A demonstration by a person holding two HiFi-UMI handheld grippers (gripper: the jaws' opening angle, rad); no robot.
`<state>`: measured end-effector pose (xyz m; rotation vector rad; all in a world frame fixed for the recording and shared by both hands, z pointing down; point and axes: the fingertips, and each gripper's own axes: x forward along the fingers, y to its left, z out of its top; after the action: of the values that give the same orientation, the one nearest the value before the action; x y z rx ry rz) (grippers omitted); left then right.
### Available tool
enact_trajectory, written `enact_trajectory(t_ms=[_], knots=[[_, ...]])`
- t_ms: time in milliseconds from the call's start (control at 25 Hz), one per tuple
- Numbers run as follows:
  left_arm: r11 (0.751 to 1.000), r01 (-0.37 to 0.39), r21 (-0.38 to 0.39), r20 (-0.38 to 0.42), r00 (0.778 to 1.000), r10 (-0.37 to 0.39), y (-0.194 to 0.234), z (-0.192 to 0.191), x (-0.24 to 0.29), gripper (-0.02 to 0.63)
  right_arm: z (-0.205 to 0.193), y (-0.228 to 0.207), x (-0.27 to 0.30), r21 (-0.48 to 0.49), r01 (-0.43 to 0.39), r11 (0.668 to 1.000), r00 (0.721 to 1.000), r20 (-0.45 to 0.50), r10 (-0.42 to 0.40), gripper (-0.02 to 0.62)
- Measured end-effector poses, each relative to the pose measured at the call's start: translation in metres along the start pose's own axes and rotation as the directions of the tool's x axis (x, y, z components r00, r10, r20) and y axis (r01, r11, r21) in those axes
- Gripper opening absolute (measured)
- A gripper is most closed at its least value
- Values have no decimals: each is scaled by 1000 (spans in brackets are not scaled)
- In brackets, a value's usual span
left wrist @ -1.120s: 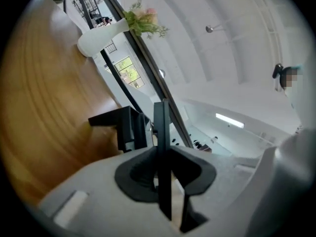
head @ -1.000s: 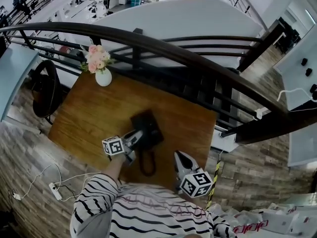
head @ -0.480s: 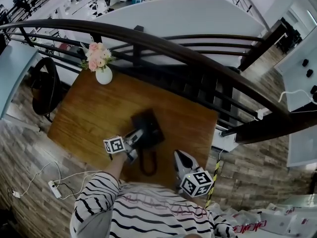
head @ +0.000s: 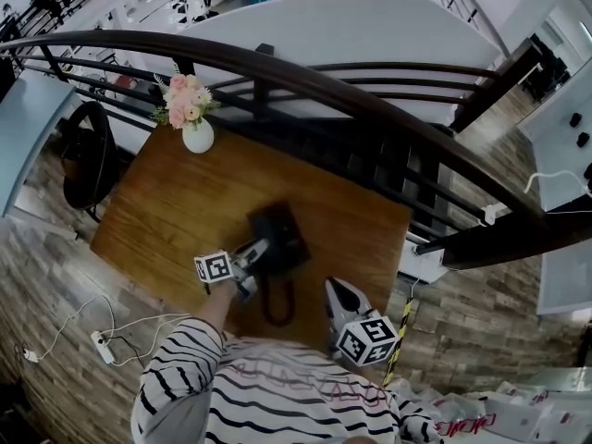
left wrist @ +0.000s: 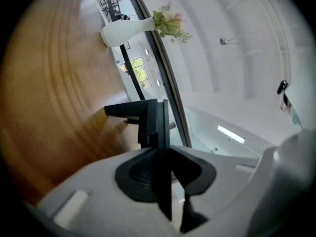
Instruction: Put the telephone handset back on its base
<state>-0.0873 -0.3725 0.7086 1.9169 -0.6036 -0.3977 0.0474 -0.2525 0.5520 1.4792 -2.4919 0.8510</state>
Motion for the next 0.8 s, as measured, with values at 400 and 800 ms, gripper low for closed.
enact_trajectory(t_ms=[400, 800], knots=[[998, -47, 27, 19, 999, 47, -7, 0, 1, 77, -1, 6, -2, -5, -22, 1000, 1000, 3, 22, 2], [992, -79, 98, 14, 997, 78, -7, -1, -1, 85, -4, 8, -8, -8, -32, 999, 999, 2, 32, 2]])
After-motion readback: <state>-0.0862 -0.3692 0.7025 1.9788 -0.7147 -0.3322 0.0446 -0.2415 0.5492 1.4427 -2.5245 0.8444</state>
